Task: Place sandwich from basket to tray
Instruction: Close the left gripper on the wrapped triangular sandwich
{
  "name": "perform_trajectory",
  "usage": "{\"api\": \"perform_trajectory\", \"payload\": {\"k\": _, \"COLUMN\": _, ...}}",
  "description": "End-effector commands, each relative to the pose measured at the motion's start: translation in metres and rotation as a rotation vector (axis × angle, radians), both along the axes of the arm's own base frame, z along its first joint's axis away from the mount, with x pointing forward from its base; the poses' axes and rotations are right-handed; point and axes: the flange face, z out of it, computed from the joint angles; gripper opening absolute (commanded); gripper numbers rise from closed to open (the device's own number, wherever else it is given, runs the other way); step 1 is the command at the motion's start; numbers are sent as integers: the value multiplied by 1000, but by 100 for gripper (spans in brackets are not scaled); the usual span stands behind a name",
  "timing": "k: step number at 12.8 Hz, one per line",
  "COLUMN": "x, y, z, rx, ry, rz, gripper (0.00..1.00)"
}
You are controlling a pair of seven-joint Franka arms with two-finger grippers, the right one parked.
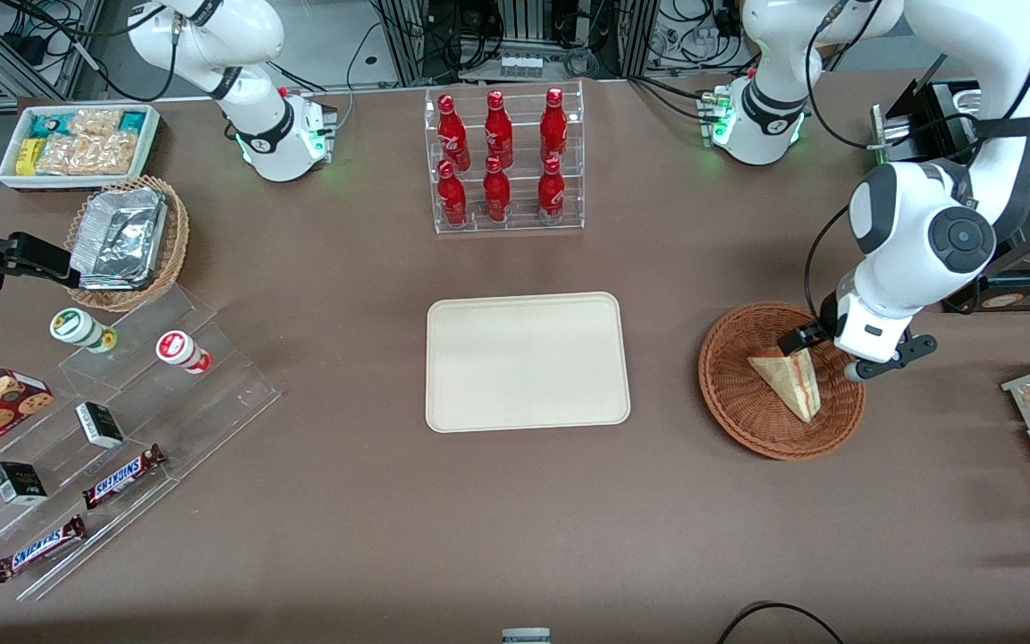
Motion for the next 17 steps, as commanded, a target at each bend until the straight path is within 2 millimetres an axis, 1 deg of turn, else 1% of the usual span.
{"api": "perform_trajectory", "payload": {"k": 1, "x": 1, "y": -5, "z": -9, "rx": 13, "ry": -9, "rz": 158, "gripper": 100}}
{"api": "perform_trajectory", "payload": {"k": 3, "x": 3, "y": -4, "z": -14, "rx": 12, "ry": -8, "rz": 179, "gripper": 100}}
{"api": "perform_trajectory", "payload": {"k": 7, "x": 7, "y": -5, "z": -31, "rx": 24, "ry": -18, "rz": 155, "gripper": 100}}
{"api": "perform_trajectory", "payload": {"k": 12, "x": 11, "y": -4, "z": -65, "rx": 17, "ry": -17, "rz": 162, "gripper": 100}}
{"api": "perform_trajectory", "payload": {"k": 14, "x": 11, "y": -3, "z": -73, "rx": 16, "ry": -13, "rz": 164, "gripper": 100}}
{"api": "perform_trajectory", "payload": {"k": 15, "x": 11, "y": -3, "z": -74, "rx": 17, "ry": -9, "rz": 164, "gripper": 87}}
{"api": "perform_trajectory", "payload": {"k": 16, "x": 9, "y": -2, "z": -76, "rx": 19, "ry": 0, "rz": 164, "gripper": 25}}
{"api": "perform_trajectory", "payload": {"k": 17, "x": 7, "y": -2, "z": -78, "rx": 21, "ry": 6, "rz": 159, "gripper": 0}}
